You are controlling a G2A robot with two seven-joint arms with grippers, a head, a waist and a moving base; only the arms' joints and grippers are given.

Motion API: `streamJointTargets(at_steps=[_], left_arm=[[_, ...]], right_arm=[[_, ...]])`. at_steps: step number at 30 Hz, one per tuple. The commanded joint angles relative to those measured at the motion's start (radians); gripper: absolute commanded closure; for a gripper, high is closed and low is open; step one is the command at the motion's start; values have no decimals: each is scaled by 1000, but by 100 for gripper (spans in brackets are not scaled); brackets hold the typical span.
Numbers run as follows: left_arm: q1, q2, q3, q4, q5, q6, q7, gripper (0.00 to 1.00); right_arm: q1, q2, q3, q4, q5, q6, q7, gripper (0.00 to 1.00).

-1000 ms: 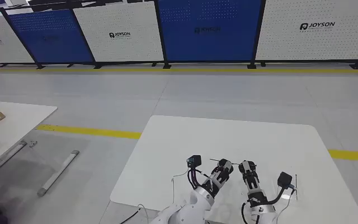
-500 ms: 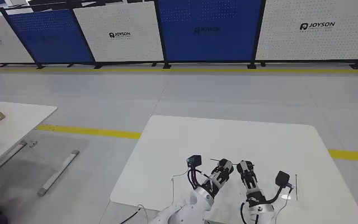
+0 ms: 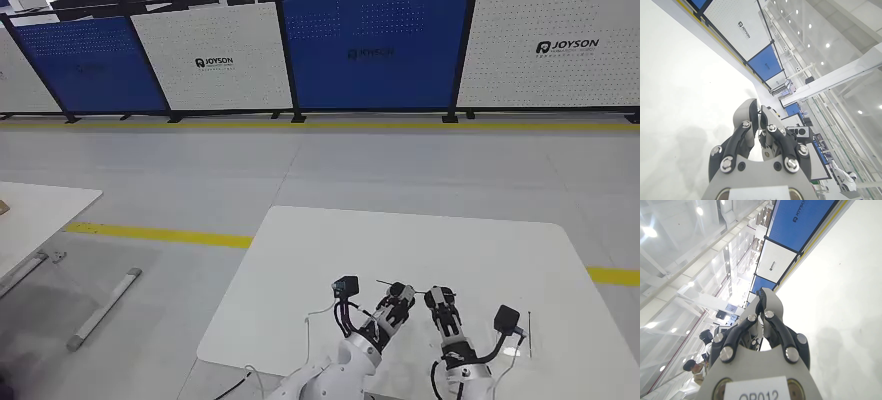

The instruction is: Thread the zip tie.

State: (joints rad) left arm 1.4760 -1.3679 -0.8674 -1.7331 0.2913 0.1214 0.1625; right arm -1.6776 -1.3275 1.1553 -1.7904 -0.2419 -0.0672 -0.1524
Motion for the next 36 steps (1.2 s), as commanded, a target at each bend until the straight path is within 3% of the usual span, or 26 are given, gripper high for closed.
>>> streamJointTargets(at_steps=[1,6,7,10,36], left_arm=[[0,0,-2,1,0,-2,1,66],[3,0,-8,2,3,-6,2,78],[4,0,-9,1,4,-6,1,87],[6,0,-10,0,8,-5,1,100],[23,-1,-17,-19,30,-20,-13,100]], right_arm=[[1,-1,1,2,-2,4,-3,100],[2,-3,6,7,-4,12,-6,100],[2,-3,7,7,-6,13,-8,100],[0,-4,9,6,-11,13,-12,100],[-18,-11,13,-7,-29,7,11,100]])
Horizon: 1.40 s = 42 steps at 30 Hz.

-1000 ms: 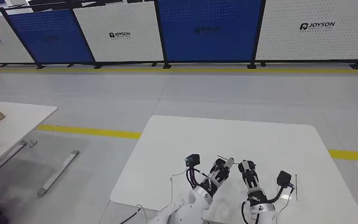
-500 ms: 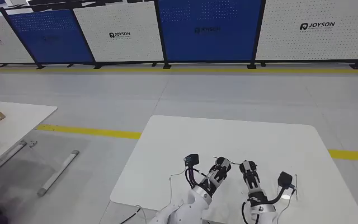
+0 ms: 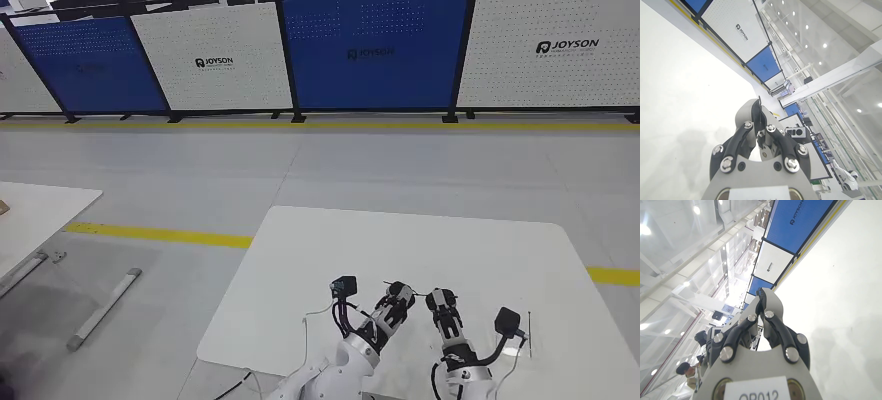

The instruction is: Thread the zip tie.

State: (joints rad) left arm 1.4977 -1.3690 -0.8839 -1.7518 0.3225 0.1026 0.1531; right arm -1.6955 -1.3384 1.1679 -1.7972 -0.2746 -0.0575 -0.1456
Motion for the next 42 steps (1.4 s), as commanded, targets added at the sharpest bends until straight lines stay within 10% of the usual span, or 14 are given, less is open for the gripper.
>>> streamJointTargets(at_steps=[1,8,12,27,42], left_arm=[[1,1,-2,-1,-3,-4,-9,100],[9,2,-10,-5,-12,-15,-20,100],[11,3,-18,-6,-12,-12,-15,100],[13,-13,-43,-14,-129,-14,96,100],[15,-16,-37,-17,-162,-20,77,100]], right_arm=[[1,0,1,1,6,-5,10,100],[13,-2,6,10,31,-5,38,100],[16,-4,9,11,49,-12,39,0],[-39,-1,58,-27,88,-76,15,0],[-41,-2,59,-27,92,-75,13,0]])
